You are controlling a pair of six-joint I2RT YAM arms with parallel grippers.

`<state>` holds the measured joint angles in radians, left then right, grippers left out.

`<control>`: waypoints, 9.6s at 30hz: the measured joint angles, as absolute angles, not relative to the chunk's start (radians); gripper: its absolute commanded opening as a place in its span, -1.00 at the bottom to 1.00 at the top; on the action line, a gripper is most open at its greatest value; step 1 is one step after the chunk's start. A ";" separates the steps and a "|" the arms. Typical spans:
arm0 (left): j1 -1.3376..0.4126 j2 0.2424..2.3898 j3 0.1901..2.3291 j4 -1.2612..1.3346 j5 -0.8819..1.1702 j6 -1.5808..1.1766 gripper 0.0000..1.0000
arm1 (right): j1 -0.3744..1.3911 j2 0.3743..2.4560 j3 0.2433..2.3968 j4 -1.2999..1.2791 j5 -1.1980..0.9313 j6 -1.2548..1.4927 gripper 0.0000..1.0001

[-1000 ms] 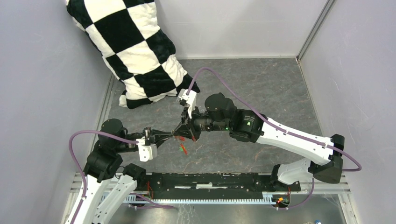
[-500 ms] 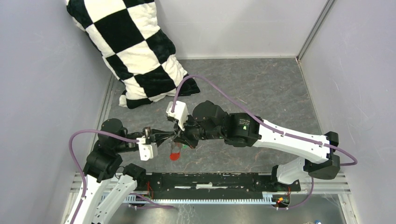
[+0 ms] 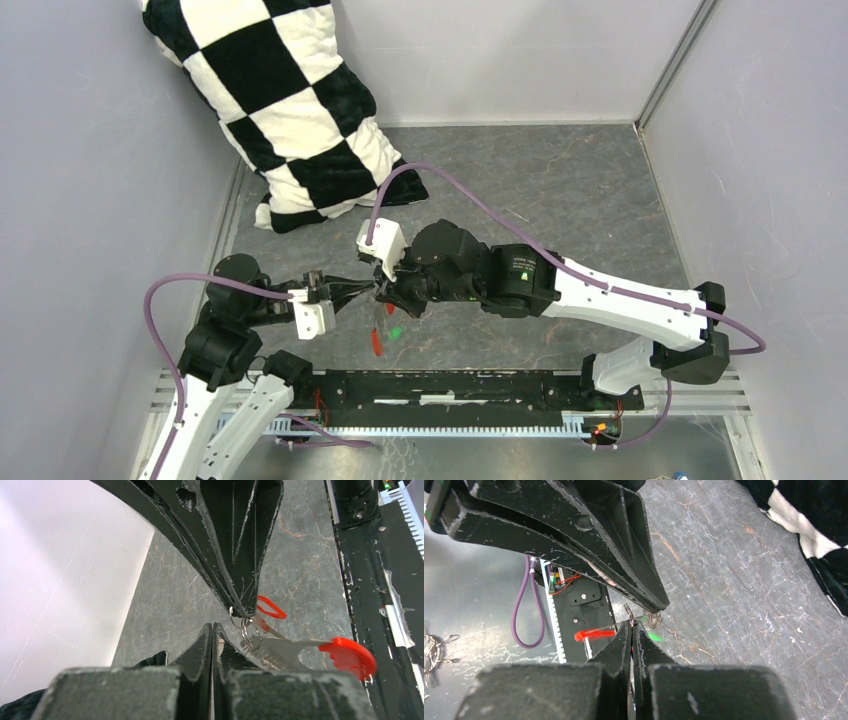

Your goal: Put the keys on the keyring

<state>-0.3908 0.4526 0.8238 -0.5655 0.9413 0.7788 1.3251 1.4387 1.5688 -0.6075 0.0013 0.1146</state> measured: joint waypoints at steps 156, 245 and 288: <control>-0.391 0.395 0.706 -0.156 0.813 -0.067 -0.33 | 1.183 1.288 1.393 -0.296 -0.046 0.331 -0.99; -0.395 0.610 1.056 -0.739 1.232 0.588 -0.82 | 1.071 1.281 1.333 -0.151 -0.785 -0.025 -0.99; -0.394 0.617 1.031 -0.677 1.222 0.461 -0.52 | 1.071 1.304 1.325 -0.148 -0.809 -0.016 -1.00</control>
<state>-0.3943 0.6167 1.0309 -0.6773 1.2221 0.4606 1.0714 1.3045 1.3251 -0.1482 -0.8089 -0.0162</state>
